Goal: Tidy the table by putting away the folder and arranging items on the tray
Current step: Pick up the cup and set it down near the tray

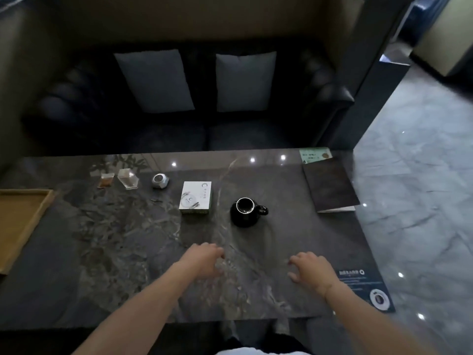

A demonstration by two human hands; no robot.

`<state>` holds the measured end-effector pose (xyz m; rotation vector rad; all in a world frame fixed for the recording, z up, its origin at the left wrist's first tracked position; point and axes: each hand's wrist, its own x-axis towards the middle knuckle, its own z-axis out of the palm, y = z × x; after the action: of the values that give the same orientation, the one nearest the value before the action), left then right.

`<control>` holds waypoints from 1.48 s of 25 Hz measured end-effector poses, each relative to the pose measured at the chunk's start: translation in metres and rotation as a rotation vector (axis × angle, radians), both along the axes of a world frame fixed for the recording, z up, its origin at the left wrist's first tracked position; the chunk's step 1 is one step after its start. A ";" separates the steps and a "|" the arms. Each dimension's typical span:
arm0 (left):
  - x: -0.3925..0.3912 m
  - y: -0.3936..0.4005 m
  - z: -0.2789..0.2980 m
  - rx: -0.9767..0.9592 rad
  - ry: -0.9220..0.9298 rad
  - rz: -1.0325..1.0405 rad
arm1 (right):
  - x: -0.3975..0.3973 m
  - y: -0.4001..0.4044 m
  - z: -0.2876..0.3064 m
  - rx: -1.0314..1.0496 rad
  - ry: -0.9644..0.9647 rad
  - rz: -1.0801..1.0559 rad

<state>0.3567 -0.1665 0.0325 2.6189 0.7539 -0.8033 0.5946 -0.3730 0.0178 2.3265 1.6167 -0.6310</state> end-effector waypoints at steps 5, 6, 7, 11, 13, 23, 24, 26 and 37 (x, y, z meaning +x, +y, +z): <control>0.027 0.011 -0.005 0.040 -0.047 -0.031 | 0.011 0.007 -0.007 0.057 -0.015 -0.055; 0.034 0.013 -0.005 0.055 -0.076 -0.037 | 0.014 0.009 -0.011 0.071 -0.015 -0.062; 0.041 0.014 -0.004 0.071 -0.117 -0.042 | 0.017 0.011 -0.014 0.083 -0.015 -0.071; 0.075 0.026 -0.004 0.143 -0.331 -0.108 | 0.027 0.028 -0.028 0.122 -0.004 -0.074; 0.095 0.032 -0.003 0.179 -0.419 -0.122 | 0.028 0.034 -0.037 0.125 -0.013 -0.068; 0.194 0.057 -0.020 0.287 -0.305 -0.289 | 0.021 0.056 -0.091 0.133 0.041 -0.296; 0.199 0.057 -0.025 0.289 -0.261 -0.309 | 0.019 0.056 -0.096 0.145 0.034 -0.312; 0.206 0.058 -0.034 0.296 -0.204 -0.351 | 0.015 0.055 -0.102 0.174 -0.009 -0.328; 0.230 0.059 -0.048 0.355 -0.079 -0.507 | 0.011 0.054 -0.113 0.243 -0.130 -0.348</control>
<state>0.5868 -0.1077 -0.0157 3.2039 0.2153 -0.7338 0.6055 -0.3192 -0.0956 2.7948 1.3049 -0.3507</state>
